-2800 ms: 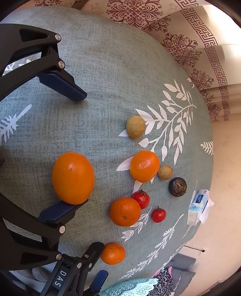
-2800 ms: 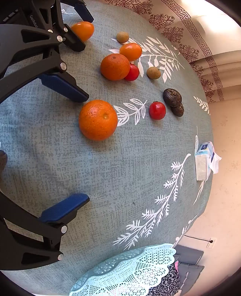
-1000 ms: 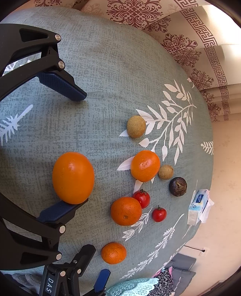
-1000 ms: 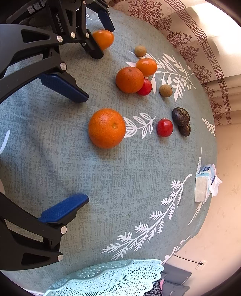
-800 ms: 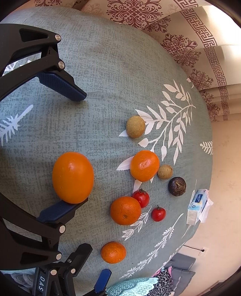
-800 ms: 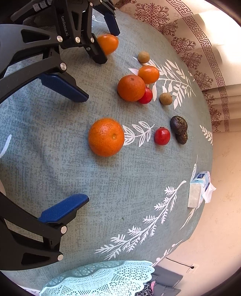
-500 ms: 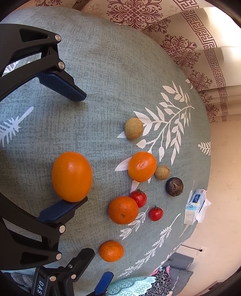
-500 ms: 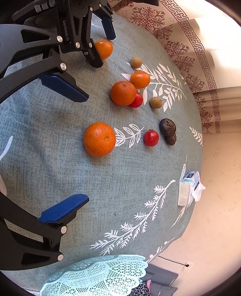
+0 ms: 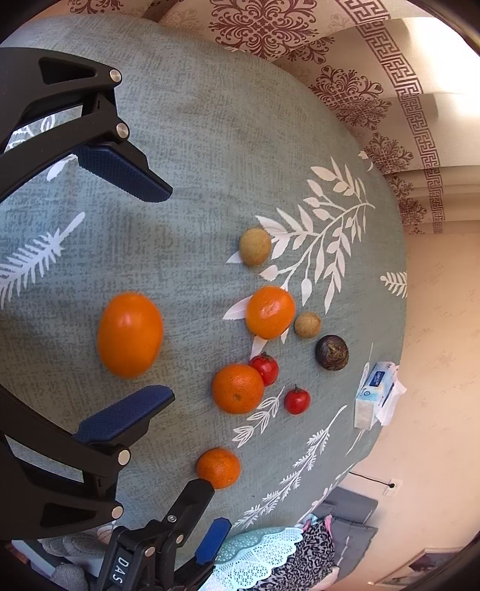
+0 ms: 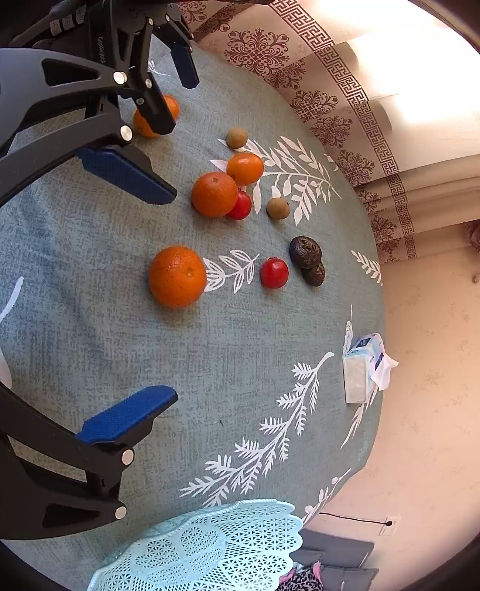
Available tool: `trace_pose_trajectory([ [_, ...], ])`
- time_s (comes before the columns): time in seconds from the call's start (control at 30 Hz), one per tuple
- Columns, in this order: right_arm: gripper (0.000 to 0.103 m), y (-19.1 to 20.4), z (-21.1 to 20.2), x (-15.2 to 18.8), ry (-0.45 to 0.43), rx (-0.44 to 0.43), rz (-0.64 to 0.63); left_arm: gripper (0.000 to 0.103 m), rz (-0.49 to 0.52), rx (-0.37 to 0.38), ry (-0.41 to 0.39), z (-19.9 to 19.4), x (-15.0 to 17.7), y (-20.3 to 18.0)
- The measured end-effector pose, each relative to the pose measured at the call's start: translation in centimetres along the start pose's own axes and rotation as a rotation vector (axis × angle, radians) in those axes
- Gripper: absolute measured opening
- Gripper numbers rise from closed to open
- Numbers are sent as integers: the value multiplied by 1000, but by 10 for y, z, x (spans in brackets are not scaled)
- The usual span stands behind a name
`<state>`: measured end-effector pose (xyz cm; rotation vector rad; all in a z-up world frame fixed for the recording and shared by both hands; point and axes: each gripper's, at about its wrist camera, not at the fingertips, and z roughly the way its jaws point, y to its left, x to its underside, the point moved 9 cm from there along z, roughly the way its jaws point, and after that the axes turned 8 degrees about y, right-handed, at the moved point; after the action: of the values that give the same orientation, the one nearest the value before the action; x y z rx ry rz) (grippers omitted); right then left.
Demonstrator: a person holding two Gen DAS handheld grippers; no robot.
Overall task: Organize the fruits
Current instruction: 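Grasp an orange with the right tool while the left tool grasps another orange, then carry both oranges to the blue basket and release them inside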
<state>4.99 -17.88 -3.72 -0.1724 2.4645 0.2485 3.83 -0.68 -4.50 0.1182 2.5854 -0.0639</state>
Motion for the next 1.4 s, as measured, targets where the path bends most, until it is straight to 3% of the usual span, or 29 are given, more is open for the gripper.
trace_pose_trajectory([
  [0.27, 75, 16, 26, -4, 77, -28, -52, 98, 20, -2, -11, -6, 12, 0],
  [0.37, 62, 17, 37, -1, 124, -55, -37, 98, 16, 0, -6, -5, 12, 1],
  [0.53, 41, 17, 36, -1, 119, -60, -31, 98, 26, 6, 0, 0, 13, -2],
  [0.63, 41, 16, 34, -1, 116, -73, -19, 97, 28, 5, 0, 1, 13, -3],
  [0.7, 41, 15, 31, -3, 108, -72, -18, 84, 30, 8, 4, 3, 13, -4],
  [0.83, 41, 11, 15, -10, 66, -69, -7, 76, 24, 28, 22, 6, 14, -5],
  [1.17, 41, -30, -44, -32, -82, -12, 79, 46, 53, 48, 5, -2, 14, -18],
  [1.4, 41, -81, -85, -31, -165, 63, 174, 46, 54, 29, -5, -7, 11, -21],
])
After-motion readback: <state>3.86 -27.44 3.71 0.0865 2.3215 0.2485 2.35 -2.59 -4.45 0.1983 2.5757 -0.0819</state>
